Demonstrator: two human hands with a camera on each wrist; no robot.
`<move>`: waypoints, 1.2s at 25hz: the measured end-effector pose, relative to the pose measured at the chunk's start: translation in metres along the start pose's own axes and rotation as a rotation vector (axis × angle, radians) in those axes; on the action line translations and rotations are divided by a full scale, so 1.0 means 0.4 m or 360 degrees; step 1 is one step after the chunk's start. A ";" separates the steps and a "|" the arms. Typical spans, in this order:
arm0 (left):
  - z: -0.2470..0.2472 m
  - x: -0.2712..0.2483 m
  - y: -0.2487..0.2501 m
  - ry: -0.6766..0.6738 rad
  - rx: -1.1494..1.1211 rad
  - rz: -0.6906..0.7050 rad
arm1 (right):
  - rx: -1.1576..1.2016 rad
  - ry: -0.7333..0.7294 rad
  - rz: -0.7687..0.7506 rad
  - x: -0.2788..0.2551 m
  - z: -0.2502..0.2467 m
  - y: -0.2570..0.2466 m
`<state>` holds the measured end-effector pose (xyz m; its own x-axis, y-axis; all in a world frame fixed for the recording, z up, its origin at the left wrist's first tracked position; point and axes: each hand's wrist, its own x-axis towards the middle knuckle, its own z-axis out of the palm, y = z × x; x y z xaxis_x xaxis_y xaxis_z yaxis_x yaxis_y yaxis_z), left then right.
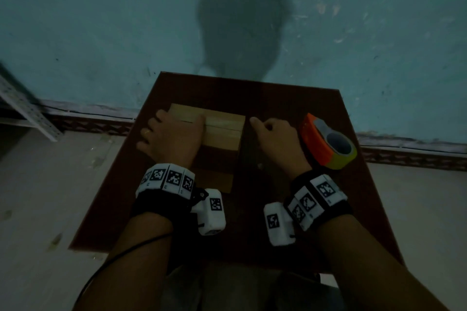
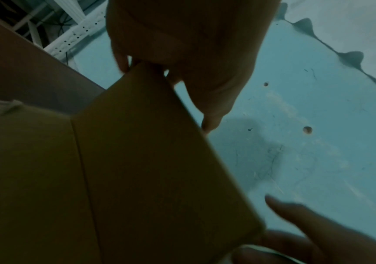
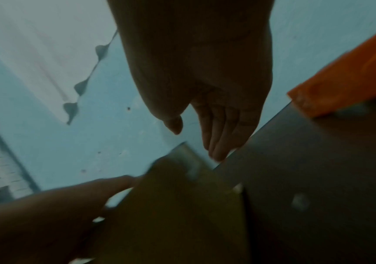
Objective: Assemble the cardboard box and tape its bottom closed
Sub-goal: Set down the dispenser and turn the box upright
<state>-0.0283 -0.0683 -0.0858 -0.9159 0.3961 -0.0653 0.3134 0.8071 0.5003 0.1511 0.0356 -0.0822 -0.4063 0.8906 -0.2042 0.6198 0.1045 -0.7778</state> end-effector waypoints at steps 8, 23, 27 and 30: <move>-0.005 -0.014 0.016 0.0107 -0.0374 0.0299 | 0.0161 0.0217 -0.0175 -0.028 0.040 0.000; 0.046 -0.001 -0.011 -0.0335 -0.1005 0.0367 | 0.0691 0.0210 -0.0003 -0.015 0.001 0.036; 0.048 -0.007 -0.016 -0.0479 -0.1129 0.0321 | 0.0813 0.0038 0.0245 -0.014 -0.002 0.032; 0.047 0.003 -0.016 -0.0594 -0.1227 0.0038 | 0.0888 0.0150 0.0335 -0.006 0.007 0.032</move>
<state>-0.0268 -0.0648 -0.1054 -0.7264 0.6365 -0.2592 -0.0501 0.3271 0.9437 0.1580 0.0337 -0.0935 -0.2360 0.9052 -0.3535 0.2243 -0.3032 -0.9262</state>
